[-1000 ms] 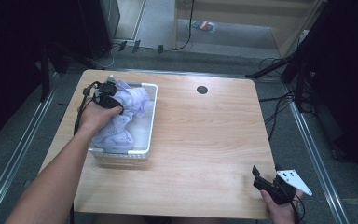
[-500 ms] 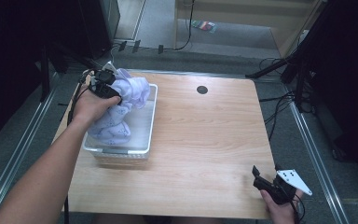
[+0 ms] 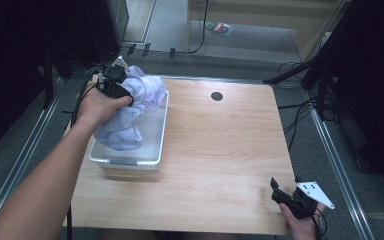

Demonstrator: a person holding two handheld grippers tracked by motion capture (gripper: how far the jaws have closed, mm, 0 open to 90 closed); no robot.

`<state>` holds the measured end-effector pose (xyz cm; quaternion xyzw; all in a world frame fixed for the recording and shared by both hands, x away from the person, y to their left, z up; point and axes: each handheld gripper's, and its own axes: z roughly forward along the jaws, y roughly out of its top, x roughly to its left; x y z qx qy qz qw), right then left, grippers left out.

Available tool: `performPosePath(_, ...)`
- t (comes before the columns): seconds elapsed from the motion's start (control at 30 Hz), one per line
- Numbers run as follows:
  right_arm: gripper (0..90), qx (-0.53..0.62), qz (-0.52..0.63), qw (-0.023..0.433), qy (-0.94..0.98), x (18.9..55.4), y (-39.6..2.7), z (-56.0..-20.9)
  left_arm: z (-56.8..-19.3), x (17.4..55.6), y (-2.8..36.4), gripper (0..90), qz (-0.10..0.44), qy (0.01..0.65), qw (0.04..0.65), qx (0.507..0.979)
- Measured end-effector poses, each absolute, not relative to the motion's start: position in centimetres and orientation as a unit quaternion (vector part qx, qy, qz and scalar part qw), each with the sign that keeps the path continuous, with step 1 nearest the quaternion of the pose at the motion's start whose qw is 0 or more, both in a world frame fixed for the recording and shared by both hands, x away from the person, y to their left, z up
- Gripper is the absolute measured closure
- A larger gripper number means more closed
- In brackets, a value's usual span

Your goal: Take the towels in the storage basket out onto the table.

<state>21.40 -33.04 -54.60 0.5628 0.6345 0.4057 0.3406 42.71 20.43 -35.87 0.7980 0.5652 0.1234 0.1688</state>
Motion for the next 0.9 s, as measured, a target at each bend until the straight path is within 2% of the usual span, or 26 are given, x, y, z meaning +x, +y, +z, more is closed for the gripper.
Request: performPosePath(0.9, 16.1, 0.560, 0.393, 0.347, 0.641, 21.6, -32.6, -54.6, -33.8, 42.9, 14.1, 61.8, 0.129, 0.518, 0.172, 0.828)
